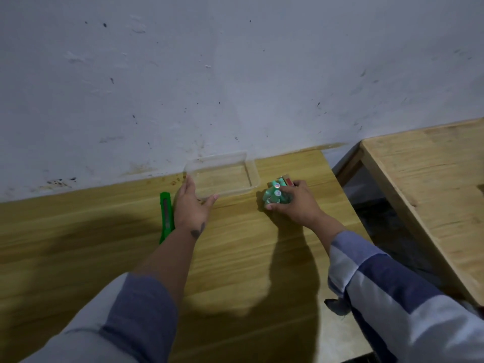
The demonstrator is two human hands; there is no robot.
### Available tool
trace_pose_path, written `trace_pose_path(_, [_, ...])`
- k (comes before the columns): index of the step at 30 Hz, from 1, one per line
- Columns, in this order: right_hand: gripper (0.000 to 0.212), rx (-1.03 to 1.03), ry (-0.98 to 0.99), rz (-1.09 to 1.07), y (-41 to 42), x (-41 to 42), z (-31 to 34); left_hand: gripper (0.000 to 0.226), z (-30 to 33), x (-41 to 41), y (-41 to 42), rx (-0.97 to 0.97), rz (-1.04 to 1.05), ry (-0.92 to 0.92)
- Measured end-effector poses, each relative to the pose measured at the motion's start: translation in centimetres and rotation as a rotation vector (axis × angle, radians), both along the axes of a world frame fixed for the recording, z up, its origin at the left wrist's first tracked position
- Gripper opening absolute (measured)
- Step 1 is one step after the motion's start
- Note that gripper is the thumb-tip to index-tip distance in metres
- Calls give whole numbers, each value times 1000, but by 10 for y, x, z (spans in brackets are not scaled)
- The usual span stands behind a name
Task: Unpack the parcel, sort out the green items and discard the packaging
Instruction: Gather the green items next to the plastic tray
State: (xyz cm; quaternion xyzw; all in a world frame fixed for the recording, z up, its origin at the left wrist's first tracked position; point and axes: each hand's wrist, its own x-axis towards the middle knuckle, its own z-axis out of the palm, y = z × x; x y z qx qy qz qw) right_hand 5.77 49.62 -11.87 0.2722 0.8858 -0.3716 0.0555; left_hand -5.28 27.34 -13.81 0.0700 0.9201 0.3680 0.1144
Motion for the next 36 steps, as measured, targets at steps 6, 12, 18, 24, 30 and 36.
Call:
trace_pose_path(6, [63,47,195,32,-4,-34,37,85,-4,-7,-5,53,-7,-31])
trace_pose_path(12, [63,289,55,433,-26,-85,53,80,-14,-14,-13,231,30,-96])
trace_pose_path(18, [66,299,-102,641,-53,-126,45,76,-14,-14,-15,280,25,-78])
trace_pose_path(24, [48,196,-64,653,-66,-135,37,78,-19,-14,-16,284,26,-58])
trace_pose_path(30, [46,138,108,508,-63,-138,49,77,-19,-15,-19,232,15,-14])
trace_pose_path(36, [61,247,-42,563,-64,-130,53,79,-21,-20,-25,215,12,-7])
